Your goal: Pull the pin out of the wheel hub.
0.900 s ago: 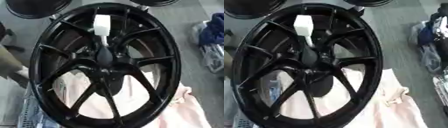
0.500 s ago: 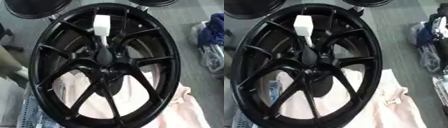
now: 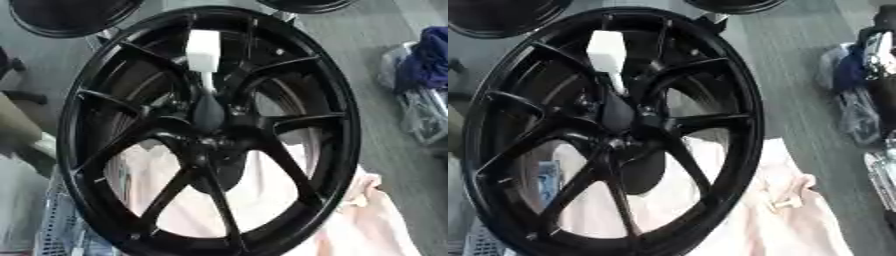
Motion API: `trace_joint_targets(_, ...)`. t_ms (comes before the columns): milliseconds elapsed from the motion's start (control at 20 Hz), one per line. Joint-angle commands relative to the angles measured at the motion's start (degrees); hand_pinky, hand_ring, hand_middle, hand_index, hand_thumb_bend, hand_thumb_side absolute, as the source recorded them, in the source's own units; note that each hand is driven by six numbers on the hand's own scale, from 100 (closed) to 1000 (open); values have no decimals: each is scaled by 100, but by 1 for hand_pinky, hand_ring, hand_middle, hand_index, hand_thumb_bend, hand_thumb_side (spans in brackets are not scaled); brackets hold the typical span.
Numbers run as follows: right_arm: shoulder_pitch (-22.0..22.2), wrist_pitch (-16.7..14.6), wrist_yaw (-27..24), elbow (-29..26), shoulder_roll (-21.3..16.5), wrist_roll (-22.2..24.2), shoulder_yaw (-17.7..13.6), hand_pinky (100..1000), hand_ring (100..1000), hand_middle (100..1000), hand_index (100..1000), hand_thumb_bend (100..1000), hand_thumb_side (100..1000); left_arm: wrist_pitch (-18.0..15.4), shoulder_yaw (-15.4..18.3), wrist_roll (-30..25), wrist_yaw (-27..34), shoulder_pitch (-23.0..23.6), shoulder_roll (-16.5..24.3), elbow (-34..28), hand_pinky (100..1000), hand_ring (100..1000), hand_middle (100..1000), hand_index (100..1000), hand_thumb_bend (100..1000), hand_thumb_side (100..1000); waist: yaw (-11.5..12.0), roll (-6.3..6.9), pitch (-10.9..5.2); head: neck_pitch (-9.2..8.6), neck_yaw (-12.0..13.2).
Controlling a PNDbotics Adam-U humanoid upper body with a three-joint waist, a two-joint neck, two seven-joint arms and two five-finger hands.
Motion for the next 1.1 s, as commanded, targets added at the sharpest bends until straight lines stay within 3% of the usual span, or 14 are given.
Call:
trace_joint_targets(50, -51, -10, -22, -104, -147, 7, -49, 647, 799, 715, 690, 100, 436, -119, -112, -213, -226, -45, 96, 21, 863, 843, 772, 846, 201, 388, -14, -24, -144, -55, -10)
trace_joint_targets(350, -87, -9, -42, -104, -135, 20, -36, 647, 798, 714, 689, 100, 439, -296, -371, -239, -474, -3, -52, 282, 866, 851, 778, 872, 290, 472, -24, -21, -124, -81, -12)
trace_joint_targets(900, -137, -9, -73, -104, -121, 39, -15, 646, 797, 713, 689, 100, 442, -329, -488, -239, -706, -11, -313, 653, 868, 862, 787, 863, 329, 504, -74, -5, -97, -116, 6)
trace_joint_targets(1100, -152, -9, -84, -104, -117, 52, -6, 645, 796, 711, 688, 100, 443, -300, -473, -239, -817, -26, -383, 692, 882, 894, 810, 868, 363, 477, -80, -1, -90, -120, 23)
